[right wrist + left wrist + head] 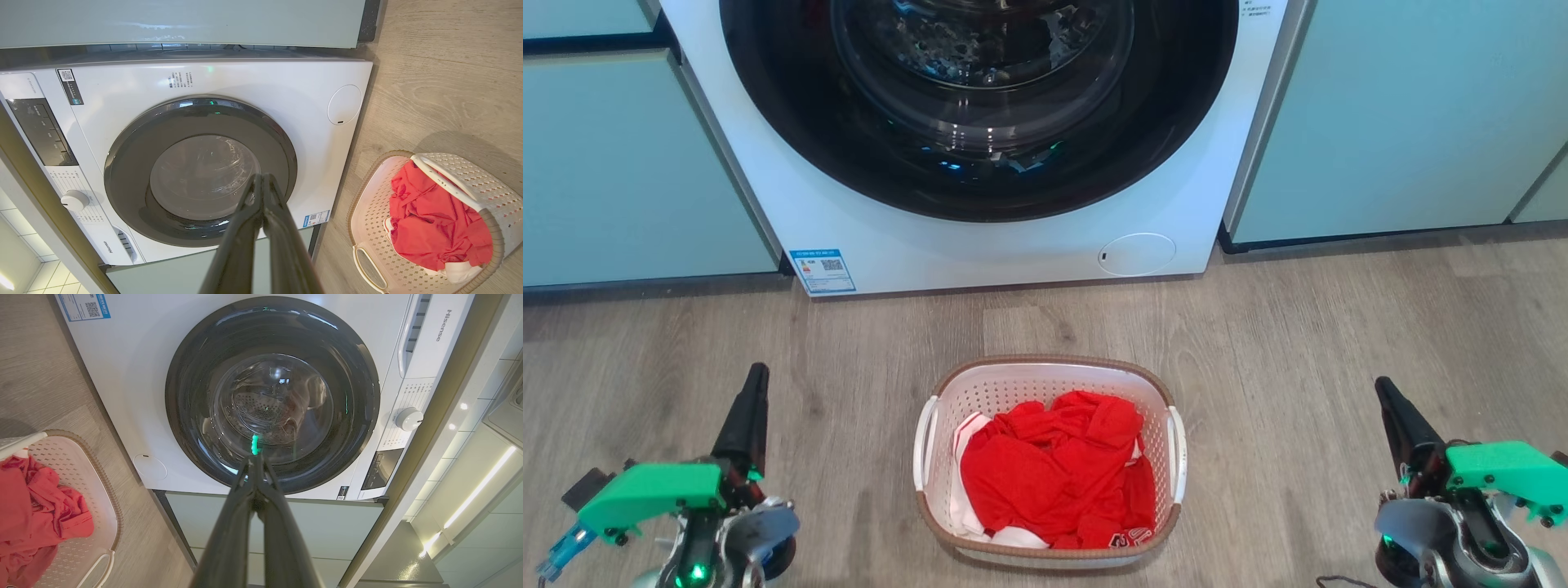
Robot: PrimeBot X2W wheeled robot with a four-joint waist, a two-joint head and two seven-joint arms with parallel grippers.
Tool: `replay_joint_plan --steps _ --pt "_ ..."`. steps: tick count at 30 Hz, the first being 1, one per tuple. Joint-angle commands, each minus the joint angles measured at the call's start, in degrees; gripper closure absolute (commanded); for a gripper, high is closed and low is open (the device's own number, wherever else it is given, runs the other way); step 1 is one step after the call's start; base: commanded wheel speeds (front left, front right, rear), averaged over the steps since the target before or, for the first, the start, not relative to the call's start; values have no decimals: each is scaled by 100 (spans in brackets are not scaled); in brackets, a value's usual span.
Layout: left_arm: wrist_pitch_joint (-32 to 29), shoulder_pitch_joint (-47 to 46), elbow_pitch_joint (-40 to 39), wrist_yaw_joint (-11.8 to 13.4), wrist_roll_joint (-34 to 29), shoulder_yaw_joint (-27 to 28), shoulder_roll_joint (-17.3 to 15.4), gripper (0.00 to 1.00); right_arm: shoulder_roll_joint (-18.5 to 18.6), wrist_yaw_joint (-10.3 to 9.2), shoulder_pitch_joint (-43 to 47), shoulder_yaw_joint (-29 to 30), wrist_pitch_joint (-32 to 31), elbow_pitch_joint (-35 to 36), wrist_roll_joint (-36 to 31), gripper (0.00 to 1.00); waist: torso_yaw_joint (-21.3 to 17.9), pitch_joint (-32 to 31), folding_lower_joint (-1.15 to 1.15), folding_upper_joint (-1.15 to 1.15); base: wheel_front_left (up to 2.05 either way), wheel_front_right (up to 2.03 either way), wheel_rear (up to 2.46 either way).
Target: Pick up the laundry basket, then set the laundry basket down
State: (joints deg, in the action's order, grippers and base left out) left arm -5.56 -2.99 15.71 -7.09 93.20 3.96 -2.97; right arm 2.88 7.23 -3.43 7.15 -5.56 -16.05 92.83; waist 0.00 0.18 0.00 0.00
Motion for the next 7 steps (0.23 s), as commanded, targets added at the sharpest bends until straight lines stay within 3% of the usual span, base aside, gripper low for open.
replay_joint_plan --steps 1,7 --pt "-43 -314 -168 -40 -53 194 -37 100 34 25 -271 -106 -57 205 -30 100 0 0 0 0 0 0 0" --pt "-48 -315 -168 -40 -58 201 -33 100 30 25 -271 -102 -61 204 -34 100 0 0 0 0 0 0 0"
